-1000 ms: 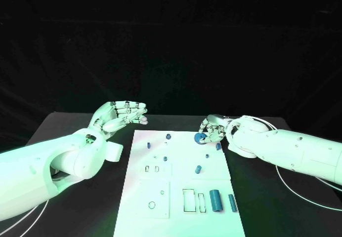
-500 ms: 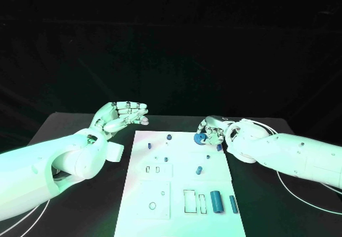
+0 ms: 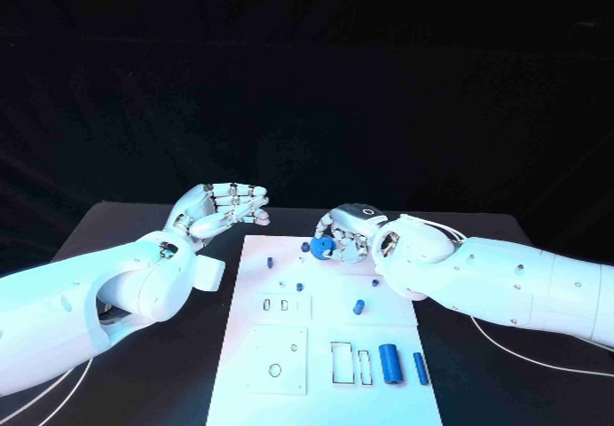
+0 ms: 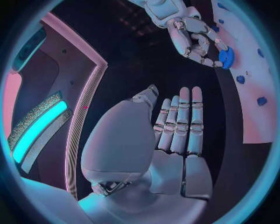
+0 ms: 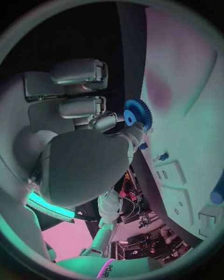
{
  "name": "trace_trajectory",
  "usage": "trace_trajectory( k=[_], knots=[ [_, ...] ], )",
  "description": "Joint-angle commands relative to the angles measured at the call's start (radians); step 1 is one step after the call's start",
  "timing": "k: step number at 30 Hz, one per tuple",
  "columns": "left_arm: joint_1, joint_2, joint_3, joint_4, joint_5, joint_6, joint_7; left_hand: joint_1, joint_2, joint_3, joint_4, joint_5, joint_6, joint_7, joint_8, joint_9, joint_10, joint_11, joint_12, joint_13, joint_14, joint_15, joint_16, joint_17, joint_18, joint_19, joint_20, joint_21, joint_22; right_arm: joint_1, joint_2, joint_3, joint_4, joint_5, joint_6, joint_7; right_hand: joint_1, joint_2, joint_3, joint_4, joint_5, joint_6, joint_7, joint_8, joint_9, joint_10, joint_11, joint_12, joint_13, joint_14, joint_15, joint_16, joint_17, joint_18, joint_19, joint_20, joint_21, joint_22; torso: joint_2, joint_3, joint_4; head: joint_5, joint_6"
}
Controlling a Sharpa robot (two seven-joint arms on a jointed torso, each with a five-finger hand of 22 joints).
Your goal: Assemble the parts on the task board
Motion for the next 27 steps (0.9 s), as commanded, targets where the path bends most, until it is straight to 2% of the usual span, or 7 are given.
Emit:
trace_trajectory(
  k=[1, 13, 22, 27],
  knots=[
    [0.001, 0.003, 0.001, 0.001, 0.003, 0.017, 0.005, 0.008, 0.000, 0.006, -0.002, 0.002, 0.006, 0.014, -0.001, 0.002, 0.006, 0.003, -0.005, 0.001, -0.008, 0.000, -0.006, 0.001, 0.009, -0.008, 0.000, 0.002, 0.001, 0.000, 0.025, 0.000, 0.004, -0.101, -0.037, -0.048, -0.010, 0.001, 0.009, -0.001, -0.007, 0.036, -0.003, 0.009, 0.009, 0.006, 0.002, 0.005, 0.001, 0.076, -0.005, 0.006, 0.145, -0.015, 0.053, -0.005, 0.006, 0.198, 0.001, -0.0008, 0.0027, 0.002, -0.002],
    [0.001, 0.009, 0.001, 0.000, 0.003, 0.019, 0.005, 0.008, 0.000, 0.006, -0.002, 0.002, 0.006, 0.014, -0.001, 0.002, 0.006, 0.003, -0.005, 0.001, -0.008, 0.000, -0.006, 0.001, 0.009, -0.008, 0.000, 0.002, 0.001, -0.030, 0.123, -0.005, -0.053, -0.118, -0.028, -0.055, -0.011, 0.000, 0.013, -0.003, -0.007, 0.036, -0.003, 0.009, 0.009, 0.008, 0.001, 0.006, 0.003, 0.076, -0.006, 0.006, 0.144, -0.016, 0.055, -0.005, 0.008, 0.200, 0.003, -0.0007, 0.0011, 0.015, -0.007],
    [0.001, 0.012, 0.001, -0.001, 0.003, 0.019, 0.005, 0.009, -0.001, 0.008, -0.003, 0.002, 0.006, 0.015, -0.002, 0.002, 0.006, 0.003, -0.005, 0.001, -0.008, 0.000, -0.006, 0.003, 0.009, -0.011, 0.000, 0.005, 0.003, -0.043, 0.156, -0.010, -0.101, -0.112, -0.019, -0.045, -0.018, -0.001, 0.016, -0.003, -0.008, 0.033, -0.002, 0.007, 0.008, 0.006, 0.002, 0.003, 0.001, 0.076, -0.006, 0.006, 0.144, -0.015, 0.054, -0.005, 0.006, 0.198, 0.002, -0.0003, 0.0017, 0.020, -0.013],
    [0.001, 0.013, 0.001, -0.003, 0.003, 0.019, 0.005, 0.009, -0.001, 0.008, -0.003, 0.002, 0.006, 0.015, -0.002, 0.002, 0.006, 0.003, -0.005, 0.001, -0.008, 0.000, -0.006, 0.003, 0.009, -0.011, 0.000, 0.005, 0.003, -0.048, 0.163, -0.011, -0.112, -0.110, -0.009, -0.042, -0.020, -0.002, 0.018, -0.003, -0.008, 0.032, -0.002, 0.006, 0.008, 0.007, 0.003, 0.004, 0.002, 0.076, -0.005, 0.006, 0.144, -0.016, 0.055, -0.005, 0.007, 0.200, 0.001, 0.0008, -0.0019, 0.022, -0.015]
  ],
)
